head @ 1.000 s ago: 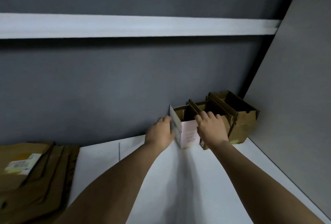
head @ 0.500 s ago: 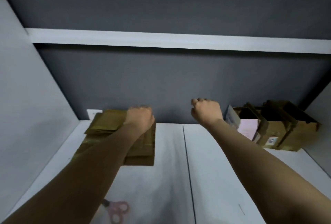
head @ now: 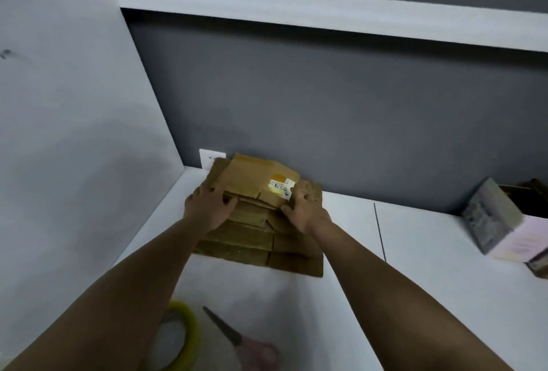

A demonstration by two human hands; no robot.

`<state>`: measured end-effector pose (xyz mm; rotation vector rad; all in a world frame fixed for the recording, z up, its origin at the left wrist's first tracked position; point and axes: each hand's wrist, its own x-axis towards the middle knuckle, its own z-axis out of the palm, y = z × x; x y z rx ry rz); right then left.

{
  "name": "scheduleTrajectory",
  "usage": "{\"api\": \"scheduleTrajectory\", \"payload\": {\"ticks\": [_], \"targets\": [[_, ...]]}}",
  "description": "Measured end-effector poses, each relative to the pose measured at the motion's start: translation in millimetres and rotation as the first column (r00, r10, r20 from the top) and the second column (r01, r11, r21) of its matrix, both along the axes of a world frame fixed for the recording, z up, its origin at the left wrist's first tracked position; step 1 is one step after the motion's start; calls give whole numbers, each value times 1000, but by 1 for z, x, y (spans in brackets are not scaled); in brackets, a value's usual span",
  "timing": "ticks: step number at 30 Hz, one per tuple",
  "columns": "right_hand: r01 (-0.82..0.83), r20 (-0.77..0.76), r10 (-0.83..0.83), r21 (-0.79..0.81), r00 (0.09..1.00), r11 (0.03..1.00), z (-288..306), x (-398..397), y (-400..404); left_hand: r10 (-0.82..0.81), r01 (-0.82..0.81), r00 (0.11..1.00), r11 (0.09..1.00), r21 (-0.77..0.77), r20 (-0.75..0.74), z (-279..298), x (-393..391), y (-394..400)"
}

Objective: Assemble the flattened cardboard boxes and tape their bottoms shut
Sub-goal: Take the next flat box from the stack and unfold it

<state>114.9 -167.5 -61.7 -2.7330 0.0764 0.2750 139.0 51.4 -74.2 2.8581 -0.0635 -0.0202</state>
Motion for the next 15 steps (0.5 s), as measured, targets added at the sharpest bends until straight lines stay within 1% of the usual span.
{"api": "scheduleTrajectory", "payload": {"ticks": [2, 4, 6, 8, 9, 10, 11, 12, 13, 14, 15], "targets": [[44, -23, -41, 126, 999, 991, -18, 12, 7, 15, -19, 996, 999, -32, -93, -11, 12, 3], [89, -35, -84, 222, 996, 971, -28, 18, 14, 39, -58, 985, 992, -112, -170, -17, 20, 2], [131, -39, -125, 283, 991, 950, -33, 22, 18, 75, -125, 978, 959, -255, -197, -18, 22, 0], [217, 8, -238, 382, 971, 898, -30, 22, 20, 130, -191, 977, 891, -412, -172, -14, 16, -4], [272, 28, -324, 475, 946, 837, -28, 21, 19, 161, -222, 973, 840, -495, -164, -10, 12, -6], [325, 17, -416, 596, 909, 734, -24, 19, 18, 183, -247, 969, 783, -570, -168, -3, 6, -8], [365, -38, -495, 725, 868, 584, -18, 15, 16, 199, -271, 963, 732, -625, -183, 5, -1, -12], [390, -126, -543, 827, 830, 405, -9, 9, 13, 208, -284, 959, 696, -659, -194, 14, -8, -16], [400, -218, -552, 886, 805, 234, 0, 0, 10, 204, -283, 959, 685, -672, -195, 22, -16, -19], [404, -273, -546, 905, 792, 135, 9, -10, 6, 188, -267, 964, 686, -677, -189, 31, -25, -24], [405, -285, -549, 908, 785, 108, 20, -23, 0, 163, -245, 969, 682, -690, -183, 40, -35, -29]]}}
